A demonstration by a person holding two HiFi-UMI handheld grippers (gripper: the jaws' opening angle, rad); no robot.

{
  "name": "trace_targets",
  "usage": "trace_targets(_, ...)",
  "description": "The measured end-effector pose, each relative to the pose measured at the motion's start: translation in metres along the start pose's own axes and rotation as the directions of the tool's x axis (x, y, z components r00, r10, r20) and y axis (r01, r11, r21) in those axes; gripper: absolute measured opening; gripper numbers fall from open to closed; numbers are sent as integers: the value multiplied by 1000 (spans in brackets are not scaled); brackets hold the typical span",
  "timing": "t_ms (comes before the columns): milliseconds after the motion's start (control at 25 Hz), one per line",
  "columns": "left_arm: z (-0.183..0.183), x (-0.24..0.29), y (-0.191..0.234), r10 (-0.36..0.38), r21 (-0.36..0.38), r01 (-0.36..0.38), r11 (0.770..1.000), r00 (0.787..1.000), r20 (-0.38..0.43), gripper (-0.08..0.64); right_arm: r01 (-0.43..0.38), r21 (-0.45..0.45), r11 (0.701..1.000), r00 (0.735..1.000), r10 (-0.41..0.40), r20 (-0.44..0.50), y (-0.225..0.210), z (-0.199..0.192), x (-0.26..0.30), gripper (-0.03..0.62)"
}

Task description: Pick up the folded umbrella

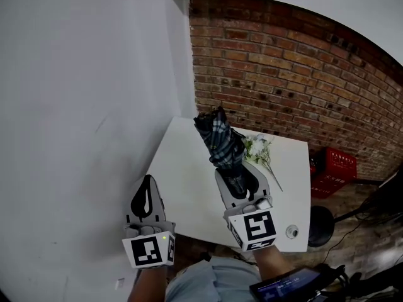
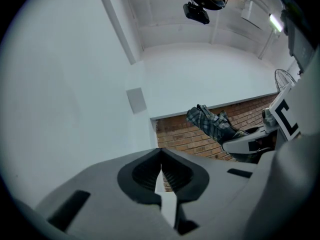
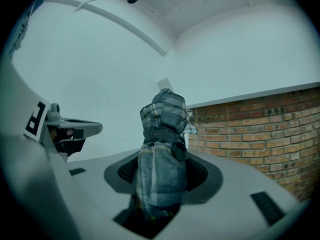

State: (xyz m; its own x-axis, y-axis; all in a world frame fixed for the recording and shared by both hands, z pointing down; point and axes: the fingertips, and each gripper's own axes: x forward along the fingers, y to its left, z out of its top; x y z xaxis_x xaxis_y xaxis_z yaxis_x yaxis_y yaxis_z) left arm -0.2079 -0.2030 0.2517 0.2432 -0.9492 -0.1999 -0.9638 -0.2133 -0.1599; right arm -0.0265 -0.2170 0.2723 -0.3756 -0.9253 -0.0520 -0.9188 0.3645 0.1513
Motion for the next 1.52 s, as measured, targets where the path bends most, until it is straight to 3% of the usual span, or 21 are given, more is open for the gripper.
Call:
trace_targets(240, 15, -8, 4, 25, 10, -26, 1000, 1000, 17, 8, -1, -4, 1000, 1000, 1, 18, -1, 9, -12, 195)
trace_targets(1520, 32, -27, -52, -20, 18, 20, 1000, 1000, 7, 8, 20, -9, 1000, 999, -20, 45, -25, 27, -51, 195)
